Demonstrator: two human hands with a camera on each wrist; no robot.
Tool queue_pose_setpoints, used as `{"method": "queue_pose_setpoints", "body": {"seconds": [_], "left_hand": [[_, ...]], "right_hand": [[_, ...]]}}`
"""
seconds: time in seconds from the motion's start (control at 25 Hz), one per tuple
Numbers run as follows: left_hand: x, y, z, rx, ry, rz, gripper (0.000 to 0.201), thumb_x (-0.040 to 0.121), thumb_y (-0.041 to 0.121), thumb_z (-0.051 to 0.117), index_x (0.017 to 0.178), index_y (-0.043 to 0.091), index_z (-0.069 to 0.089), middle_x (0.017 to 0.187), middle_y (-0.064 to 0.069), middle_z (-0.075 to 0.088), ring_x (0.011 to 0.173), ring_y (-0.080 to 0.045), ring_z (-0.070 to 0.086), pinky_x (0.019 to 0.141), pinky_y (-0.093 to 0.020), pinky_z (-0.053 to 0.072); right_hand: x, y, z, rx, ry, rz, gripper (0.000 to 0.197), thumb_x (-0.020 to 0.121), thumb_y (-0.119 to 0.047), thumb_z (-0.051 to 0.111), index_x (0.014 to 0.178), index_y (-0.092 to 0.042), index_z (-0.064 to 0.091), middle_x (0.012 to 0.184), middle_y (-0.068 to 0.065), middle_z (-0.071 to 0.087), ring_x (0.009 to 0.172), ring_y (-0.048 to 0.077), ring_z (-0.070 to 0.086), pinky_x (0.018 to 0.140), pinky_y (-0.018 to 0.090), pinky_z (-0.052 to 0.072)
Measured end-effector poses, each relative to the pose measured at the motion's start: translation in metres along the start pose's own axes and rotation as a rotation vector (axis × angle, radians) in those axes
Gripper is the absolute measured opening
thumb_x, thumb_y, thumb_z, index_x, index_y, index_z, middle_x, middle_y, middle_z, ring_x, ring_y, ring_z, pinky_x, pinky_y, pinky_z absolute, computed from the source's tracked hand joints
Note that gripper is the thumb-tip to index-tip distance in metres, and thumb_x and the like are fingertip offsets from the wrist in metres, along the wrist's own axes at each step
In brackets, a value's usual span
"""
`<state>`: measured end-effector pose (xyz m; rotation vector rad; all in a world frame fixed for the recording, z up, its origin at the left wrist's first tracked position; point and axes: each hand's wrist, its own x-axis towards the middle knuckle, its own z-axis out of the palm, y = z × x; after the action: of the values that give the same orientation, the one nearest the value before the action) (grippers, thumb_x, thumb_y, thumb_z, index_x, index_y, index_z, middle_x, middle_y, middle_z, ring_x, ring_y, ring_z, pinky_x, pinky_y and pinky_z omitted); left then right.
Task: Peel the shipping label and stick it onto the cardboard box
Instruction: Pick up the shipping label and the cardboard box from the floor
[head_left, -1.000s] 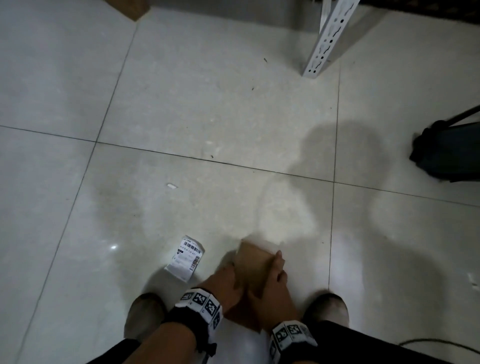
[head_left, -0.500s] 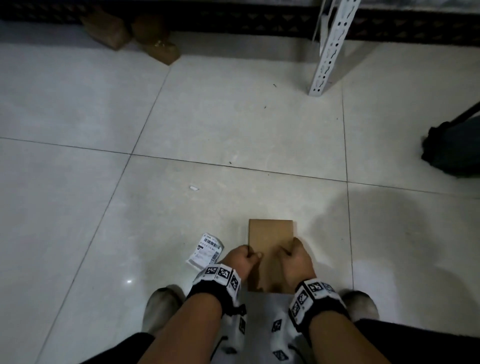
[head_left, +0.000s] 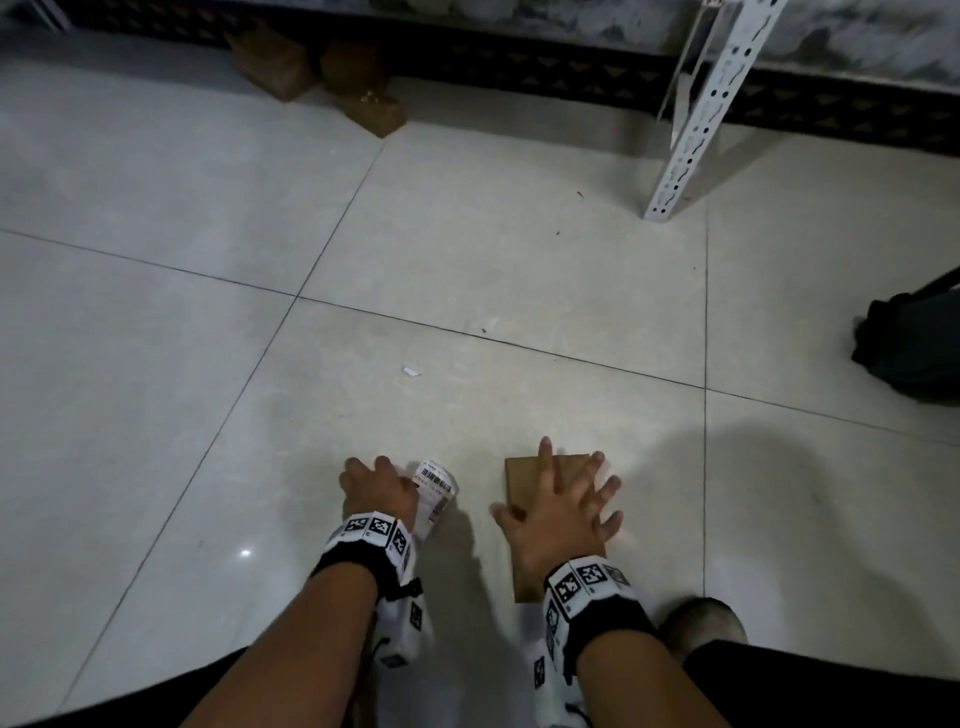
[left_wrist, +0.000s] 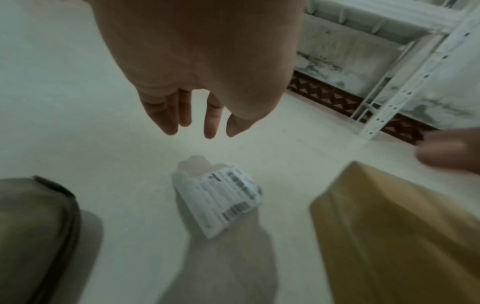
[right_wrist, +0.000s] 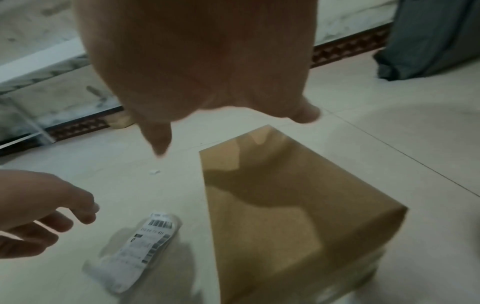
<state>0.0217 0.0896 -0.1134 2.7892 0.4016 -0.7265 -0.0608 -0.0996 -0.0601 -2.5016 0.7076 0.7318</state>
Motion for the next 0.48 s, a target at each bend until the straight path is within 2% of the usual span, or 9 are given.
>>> {"method": "queue_pose_setpoints", "body": {"seconds": [0.08, 0.16, 0.24, 0.32, 0.36, 0.44, 0.48], "left_hand": [[0.016, -0.012, -0.006, -0.060, -0.053, -0.124, 0.046, 0.092, 0.032, 0.056, 0.127, 0.003, 0.048, 0.135, -0.025, 0.043, 0.119, -0.042, 0.050, 0.095, -0.043, 0.048], [0.026, -0.023, -0.005, -0.157, -0.144, -0.084, 0.055, 0.087, 0.033, 0.064, 0.133, 0.008, 0.048, 0.140, -0.018, 0.051, 0.124, -0.037, 0.055, 0.101, -0.038, 0.047], [0.026, -0.021, 0.001, -0.259, -0.299, -0.056, 0.049, 0.079, 0.033, 0.070, 0.125, 0.017, 0.062, 0.131, -0.008, 0.064, 0.119, -0.027, 0.063, 0.101, -0.030, 0.049], [0.035, -0.022, 0.017, -0.450, -0.316, -0.193, 0.041, 0.071, 0.028, 0.075, 0.108, 0.010, 0.073, 0.110, -0.010, 0.074, 0.102, -0.025, 0.072, 0.088, -0.033, 0.059], [0.037, -0.019, 0.024, -0.507, -0.293, -0.245, 0.040, 0.070, 0.021, 0.077, 0.107, 0.004, 0.073, 0.103, -0.014, 0.075, 0.094, -0.027, 0.074, 0.080, -0.035, 0.062], [0.039, -0.011, 0.027, -0.670, -0.352, -0.308, 0.033, 0.072, 0.008, 0.077, 0.101, -0.005, 0.072, 0.089, -0.017, 0.072, 0.074, -0.025, 0.071, 0.061, -0.030, 0.062], [0.037, -0.005, 0.020, -0.742, -0.365, -0.310, 0.026, 0.069, 0.006, 0.078, 0.091, -0.005, 0.073, 0.079, -0.016, 0.071, 0.064, -0.024, 0.067, 0.056, -0.028, 0.060]], "right_hand": [[0.001, -0.001, 0.013, -0.122, -0.095, 0.013, 0.109, 0.079, -0.066, 0.056, 0.153, -0.044, -0.020, 0.156, 0.022, -0.040, 0.146, 0.055, -0.021, 0.114, 0.073, 0.010], [0.005, 0.003, 0.024, -0.155, -0.074, 0.035, 0.113, 0.077, -0.056, 0.063, 0.151, -0.047, -0.022, 0.156, 0.020, -0.042, 0.146, 0.055, -0.021, 0.112, 0.074, 0.016], [0.007, 0.003, 0.031, -0.158, -0.049, 0.077, 0.116, 0.079, -0.050, 0.065, 0.149, -0.048, -0.026, 0.155, 0.019, -0.044, 0.145, 0.055, -0.022, 0.111, 0.075, 0.016], [0.009, 0.002, 0.033, -0.136, -0.054, 0.097, 0.115, 0.081, -0.052, 0.065, 0.149, -0.047, -0.028, 0.155, 0.020, -0.044, 0.145, 0.055, -0.024, 0.111, 0.076, 0.012], [0.009, 0.001, 0.030, -0.128, -0.048, 0.095, 0.115, 0.082, -0.054, 0.064, 0.150, -0.045, -0.028, 0.156, 0.021, -0.042, 0.145, 0.055, -0.024, 0.112, 0.075, 0.010], [0.007, 0.001, 0.020, -0.107, 0.030, 0.047, 0.111, 0.083, -0.056, 0.058, 0.152, -0.038, -0.027, 0.160, 0.025, -0.031, 0.148, 0.052, -0.021, 0.116, 0.071, 0.005], [0.005, 0.001, 0.012, -0.086, 0.112, -0.008, 0.107, 0.084, -0.052, 0.055, 0.154, -0.034, -0.023, 0.162, 0.027, -0.021, 0.150, 0.050, -0.014, 0.118, 0.067, 0.005]]}}
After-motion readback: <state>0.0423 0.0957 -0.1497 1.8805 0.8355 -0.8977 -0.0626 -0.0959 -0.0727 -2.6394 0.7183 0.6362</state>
